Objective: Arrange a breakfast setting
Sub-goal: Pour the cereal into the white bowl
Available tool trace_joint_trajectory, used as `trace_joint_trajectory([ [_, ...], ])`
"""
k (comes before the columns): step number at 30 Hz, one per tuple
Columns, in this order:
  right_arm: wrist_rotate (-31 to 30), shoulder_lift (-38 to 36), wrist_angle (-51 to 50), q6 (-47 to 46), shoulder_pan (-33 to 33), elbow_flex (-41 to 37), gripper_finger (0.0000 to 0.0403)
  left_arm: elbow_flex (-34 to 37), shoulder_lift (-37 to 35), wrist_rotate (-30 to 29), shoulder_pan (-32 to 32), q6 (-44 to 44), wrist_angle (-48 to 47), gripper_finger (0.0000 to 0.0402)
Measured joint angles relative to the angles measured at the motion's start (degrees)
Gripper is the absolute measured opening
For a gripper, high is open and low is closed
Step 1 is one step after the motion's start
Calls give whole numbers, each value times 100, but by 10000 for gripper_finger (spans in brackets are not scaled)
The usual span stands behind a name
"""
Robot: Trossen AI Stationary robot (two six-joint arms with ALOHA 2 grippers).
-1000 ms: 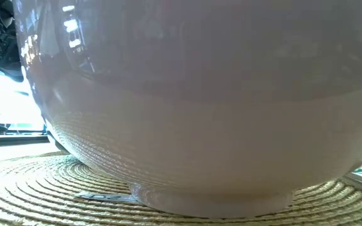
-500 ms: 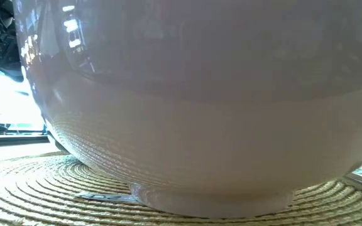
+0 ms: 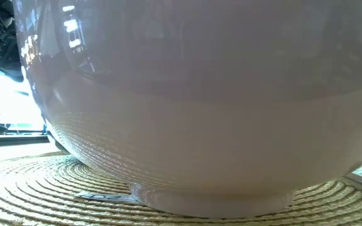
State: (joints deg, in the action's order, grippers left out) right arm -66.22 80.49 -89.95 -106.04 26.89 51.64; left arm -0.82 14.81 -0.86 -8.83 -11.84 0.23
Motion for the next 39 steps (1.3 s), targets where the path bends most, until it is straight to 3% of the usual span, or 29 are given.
trace_joint_trajectory([
  [8, 48, -501, 51, 1442, 368, 403, 59, 0, 1, 0, -1, 0, 0, 113],
  [22, 795, -798, 148, 3878, 1001, 1119, 59, 0, 1, 0, 1, 0, 0, 113],
  [39, 1340, -1091, 23, 5464, 1836, 1255, 59, 0, 2, 0, 1, 0, 0, 113],
])
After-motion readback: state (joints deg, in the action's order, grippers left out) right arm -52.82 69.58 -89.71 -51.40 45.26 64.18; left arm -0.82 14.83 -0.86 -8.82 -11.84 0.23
